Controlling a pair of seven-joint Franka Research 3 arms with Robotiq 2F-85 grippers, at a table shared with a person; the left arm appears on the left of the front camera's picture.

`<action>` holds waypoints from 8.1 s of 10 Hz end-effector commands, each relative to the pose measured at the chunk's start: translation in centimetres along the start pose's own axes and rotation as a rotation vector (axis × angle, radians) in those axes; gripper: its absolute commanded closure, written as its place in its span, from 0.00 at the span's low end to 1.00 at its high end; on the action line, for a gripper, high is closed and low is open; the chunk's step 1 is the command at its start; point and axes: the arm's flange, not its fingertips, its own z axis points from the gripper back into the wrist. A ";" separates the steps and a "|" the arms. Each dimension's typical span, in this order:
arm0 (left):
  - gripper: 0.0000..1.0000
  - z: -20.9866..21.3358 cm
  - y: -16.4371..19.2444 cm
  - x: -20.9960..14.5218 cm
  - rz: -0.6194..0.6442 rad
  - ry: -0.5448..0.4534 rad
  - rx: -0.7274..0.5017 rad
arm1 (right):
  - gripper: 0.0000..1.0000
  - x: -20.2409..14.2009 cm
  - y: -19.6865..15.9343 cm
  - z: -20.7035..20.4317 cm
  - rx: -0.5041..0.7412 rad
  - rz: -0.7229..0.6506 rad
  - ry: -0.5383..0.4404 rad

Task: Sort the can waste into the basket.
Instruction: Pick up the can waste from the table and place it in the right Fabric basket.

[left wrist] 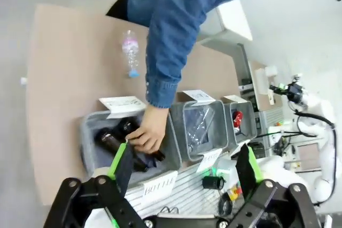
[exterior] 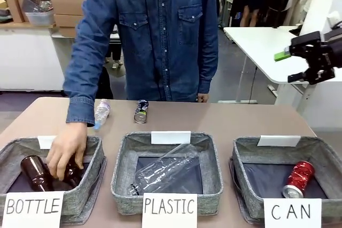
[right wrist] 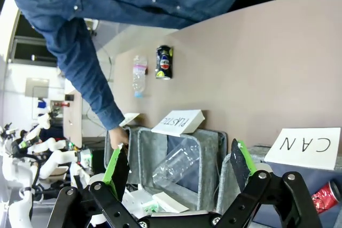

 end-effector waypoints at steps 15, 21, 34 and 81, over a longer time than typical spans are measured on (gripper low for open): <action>0.00 -23.5 -9.1 3.3 -0.153 0.198 0.056 | 0.00 0.3 -0.1 0.2 0.001 0.024 0.009; 0.00 -25.0 -9.0 3.7 -0.071 0.117 0.113 | 0.00 0.3 -0.1 0.2 0.001 0.024 0.009; 0.00 -20.0 -3.7 1.6 0.095 0.154 0.238 | 0.00 0.3 -0.1 0.2 0.001 0.024 0.009; 0.00 -72.2 -3.3 3.3 0.026 0.439 0.659 | 0.00 0.3 -0.1 0.2 0.001 0.024 0.009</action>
